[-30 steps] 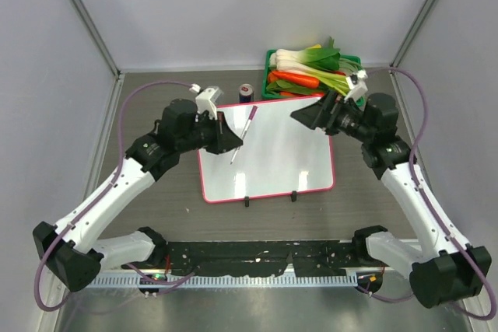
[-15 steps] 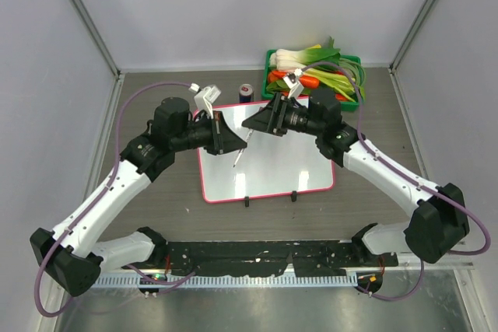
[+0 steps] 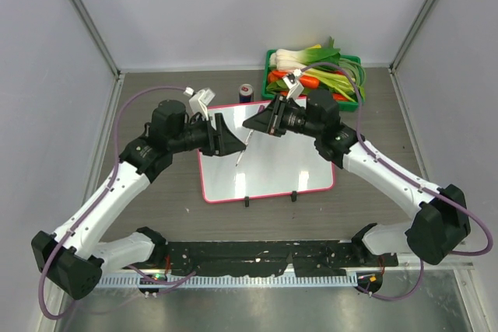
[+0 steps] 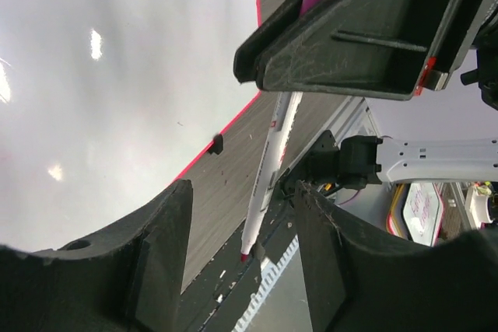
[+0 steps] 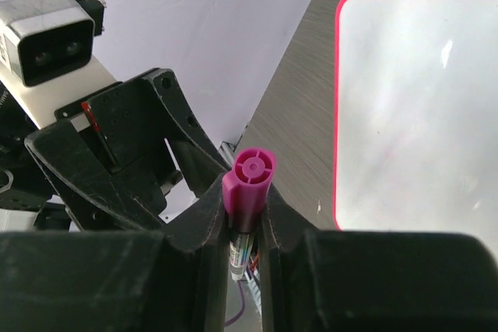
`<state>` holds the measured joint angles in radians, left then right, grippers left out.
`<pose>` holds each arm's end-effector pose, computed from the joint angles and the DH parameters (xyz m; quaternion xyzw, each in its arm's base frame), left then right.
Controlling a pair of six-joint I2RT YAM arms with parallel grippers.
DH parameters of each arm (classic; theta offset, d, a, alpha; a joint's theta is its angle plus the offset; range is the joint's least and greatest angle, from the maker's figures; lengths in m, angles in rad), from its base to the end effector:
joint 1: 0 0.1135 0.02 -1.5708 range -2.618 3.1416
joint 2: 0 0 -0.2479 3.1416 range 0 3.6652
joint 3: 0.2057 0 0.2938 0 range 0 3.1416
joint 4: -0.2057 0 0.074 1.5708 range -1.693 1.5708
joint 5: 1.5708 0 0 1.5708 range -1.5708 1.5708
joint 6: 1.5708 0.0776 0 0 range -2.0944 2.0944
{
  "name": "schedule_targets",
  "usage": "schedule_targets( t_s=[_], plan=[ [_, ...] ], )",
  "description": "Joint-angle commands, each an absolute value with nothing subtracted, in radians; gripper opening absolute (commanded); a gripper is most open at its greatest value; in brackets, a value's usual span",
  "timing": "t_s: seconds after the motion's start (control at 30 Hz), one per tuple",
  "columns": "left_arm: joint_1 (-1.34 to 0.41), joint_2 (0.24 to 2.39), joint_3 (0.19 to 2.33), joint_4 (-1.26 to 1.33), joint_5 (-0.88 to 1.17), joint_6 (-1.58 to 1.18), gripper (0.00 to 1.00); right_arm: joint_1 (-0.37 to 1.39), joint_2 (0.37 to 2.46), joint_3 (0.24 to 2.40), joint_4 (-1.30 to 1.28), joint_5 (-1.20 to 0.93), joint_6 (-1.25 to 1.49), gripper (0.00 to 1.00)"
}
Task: Write a sentence on the whiteboard
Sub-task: Pass from the left arm to the right, then pass from the right arm to the left
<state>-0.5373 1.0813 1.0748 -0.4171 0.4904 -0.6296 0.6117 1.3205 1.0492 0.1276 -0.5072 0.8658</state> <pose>0.2573 -0.1958 0.3319 0.0940 0.8200 -0.4602 0.3270 0.2994 0.2560 0.3141 -0.0702 0.7468 0.5669 0.3407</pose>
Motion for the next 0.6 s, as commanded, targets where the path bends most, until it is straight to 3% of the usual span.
schedule_targets(
  t_s=[0.0,0.33,0.4,0.5,0.53,0.57],
  plan=[
    [-0.532,1.081,1.042,-0.353,0.566,-0.655,0.57,0.614,1.282,1.109,0.100,-0.436,0.841,0.02],
    [-0.531,1.104,0.971,-0.224,0.666,-0.715,0.51,0.615,1.287,1.117,0.098,-0.402,0.847,0.01],
    [-0.532,1.109,0.965,-0.222,0.670,-0.715,0.41,0.614,1.284,1.115,0.098,-0.394,0.847,0.01],
    [-0.532,1.115,0.963,-0.225,0.666,-0.712,0.06,0.612,1.282,1.117,0.091,-0.387,0.841,0.01],
    [-0.532,1.114,0.963,-0.227,0.657,-0.712,0.00,0.612,1.282,1.120,0.089,-0.390,0.842,0.01],
    [-0.532,1.109,0.966,-0.235,0.647,-0.710,0.00,0.614,1.282,1.121,0.083,-0.391,0.839,0.01]
  ],
)
